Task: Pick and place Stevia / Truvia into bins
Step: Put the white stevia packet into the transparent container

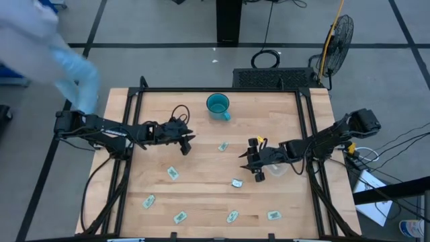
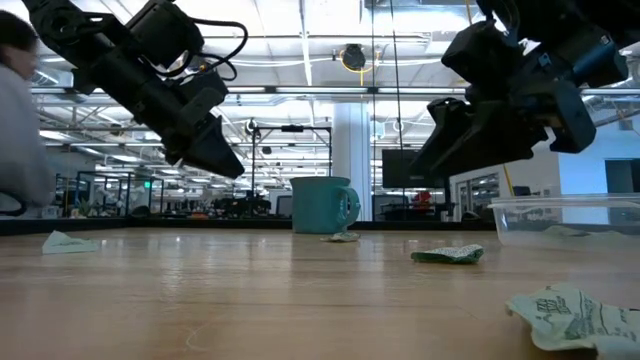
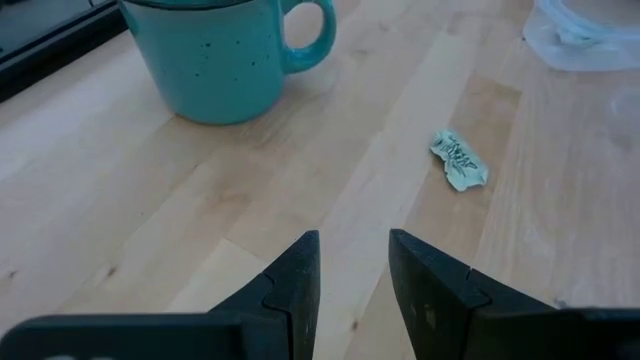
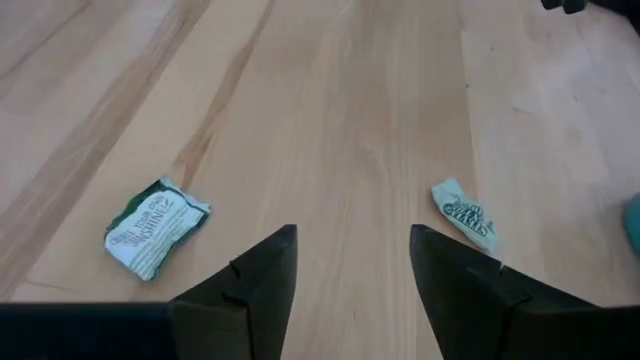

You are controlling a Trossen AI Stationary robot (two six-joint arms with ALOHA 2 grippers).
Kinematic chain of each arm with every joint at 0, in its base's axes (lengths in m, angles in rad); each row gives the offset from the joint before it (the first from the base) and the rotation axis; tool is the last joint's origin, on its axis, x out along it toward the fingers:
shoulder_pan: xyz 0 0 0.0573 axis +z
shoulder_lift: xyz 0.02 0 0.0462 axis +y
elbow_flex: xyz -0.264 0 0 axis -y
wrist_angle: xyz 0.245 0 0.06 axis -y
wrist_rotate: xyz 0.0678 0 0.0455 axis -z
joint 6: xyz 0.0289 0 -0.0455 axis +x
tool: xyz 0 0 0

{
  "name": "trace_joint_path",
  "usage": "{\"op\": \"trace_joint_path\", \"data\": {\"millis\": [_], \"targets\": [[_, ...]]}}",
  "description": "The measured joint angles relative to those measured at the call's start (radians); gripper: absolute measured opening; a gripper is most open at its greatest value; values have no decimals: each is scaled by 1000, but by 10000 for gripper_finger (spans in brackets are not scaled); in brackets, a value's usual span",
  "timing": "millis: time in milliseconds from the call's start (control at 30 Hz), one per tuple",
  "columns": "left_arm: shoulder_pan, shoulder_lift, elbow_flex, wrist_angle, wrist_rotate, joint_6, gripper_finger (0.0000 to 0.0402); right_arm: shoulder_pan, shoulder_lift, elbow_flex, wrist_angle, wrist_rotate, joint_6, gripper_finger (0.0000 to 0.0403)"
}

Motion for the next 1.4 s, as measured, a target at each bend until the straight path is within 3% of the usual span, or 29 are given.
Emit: {"op": "trace_joint_path", "data": {"millis": [467,633,767,1000,1100,1400], "targets": [[0,0,0,14,0,0,127,0,0,0,48,0,135,187],[1,0,-1,135,13,82,127,0,0,0,103,0,168,187],[-8,0,-1,177,77,46,127,0,0,0,117,0,169,187],[-7,1,-1,145,87,-29,127,-32,4,0,129,30,138,187],[-6,1,-1,179,109,-11,127,-98,55,1,204,21,104,188],[-6,1,-1,200,111,-1,127,-277,335,40,425,-145,65,201]]}}
